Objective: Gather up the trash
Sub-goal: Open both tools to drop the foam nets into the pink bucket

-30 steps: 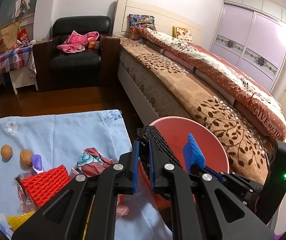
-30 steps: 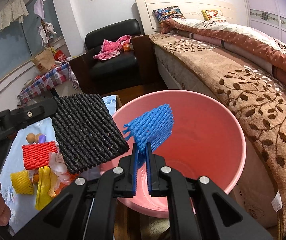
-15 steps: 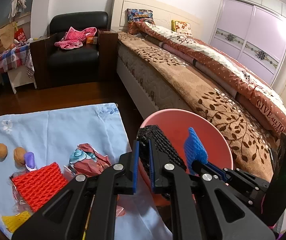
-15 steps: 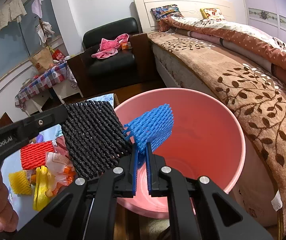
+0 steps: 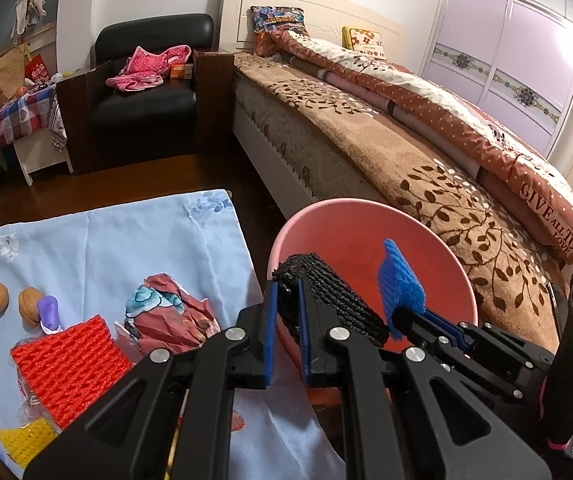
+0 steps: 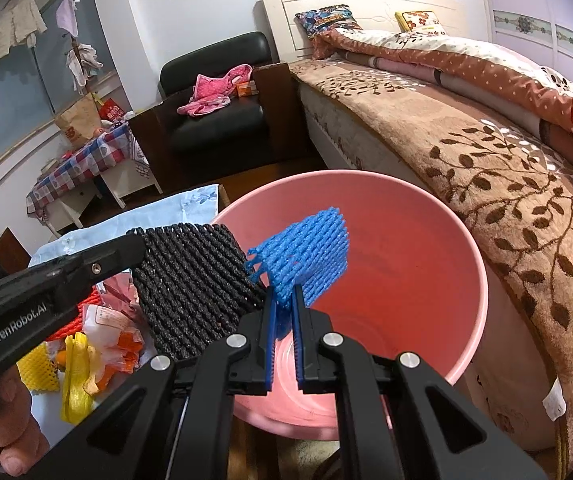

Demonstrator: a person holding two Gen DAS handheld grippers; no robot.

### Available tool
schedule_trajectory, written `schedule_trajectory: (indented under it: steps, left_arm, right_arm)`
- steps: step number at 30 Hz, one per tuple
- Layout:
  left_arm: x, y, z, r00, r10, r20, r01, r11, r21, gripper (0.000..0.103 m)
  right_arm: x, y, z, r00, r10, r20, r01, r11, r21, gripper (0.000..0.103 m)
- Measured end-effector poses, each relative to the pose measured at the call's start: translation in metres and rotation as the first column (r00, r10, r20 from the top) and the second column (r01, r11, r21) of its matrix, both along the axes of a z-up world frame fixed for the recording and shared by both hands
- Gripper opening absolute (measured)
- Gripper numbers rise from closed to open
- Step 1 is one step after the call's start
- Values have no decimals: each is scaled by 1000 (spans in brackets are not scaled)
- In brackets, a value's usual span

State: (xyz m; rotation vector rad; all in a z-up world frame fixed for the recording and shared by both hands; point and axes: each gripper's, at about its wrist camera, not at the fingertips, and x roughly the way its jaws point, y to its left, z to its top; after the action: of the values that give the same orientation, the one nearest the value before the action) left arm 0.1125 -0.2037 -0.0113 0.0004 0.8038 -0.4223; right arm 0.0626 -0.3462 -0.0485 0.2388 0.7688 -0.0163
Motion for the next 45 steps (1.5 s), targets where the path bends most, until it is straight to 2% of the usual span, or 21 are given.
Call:
schedule_trajectory:
  steps: [5, 7, 10, 18, 20, 22, 28, 32, 45]
  left_arm:
    - [1, 0, -3, 1000, -2, -19, 2, 1000, 4, 17]
    - [1, -1, -4, 1000, -4, -24, 4, 1000, 5, 31]
    - [0, -1, -4, 1000, -7, -22, 7, 1000, 2, 37]
    - [-2, 1, -4, 1000, -3, -27, 3, 1000, 2, 38]
    - [-2, 2, -4, 1000, 0, -28, 0, 1000, -1, 38]
    - [-2, 2, -4, 1000, 0, -27, 0, 1000, 1, 38]
    - [-4, 4, -4, 1000, 2, -29, -2, 1000, -2, 38]
    - [-7, 8, -2, 1000, 7, -27, -7, 1000, -6, 38]
    - [-26, 31, 7, 998, 63, -21, -63, 998, -5, 38]
  right_arm:
    - [0, -1, -1, 1000, -4, -2, 4, 1000, 2, 7]
    - [0, -1, -2, 1000, -5, -3, 5, 1000, 3, 7]
    - [0, -2, -2, 1000, -9, -4, 9, 1000, 5, 7]
    - [0, -3, -3, 1000, -21, -5, 21, 1000, 2, 9]
    - [0, -4, -3, 1000, -28, -5, 28, 1000, 2, 24]
    - [-1, -5, -3, 999, -34, -3, 34, 999, 2, 33]
    - [-3, -5, -3, 999, -37, -4, 37, 999, -2, 34]
    - [-6, -4, 0, 999, -40, -1, 40, 999, -5, 40]
    - [-22, 11, 12, 1000, -7, 18, 7, 1000, -11, 40]
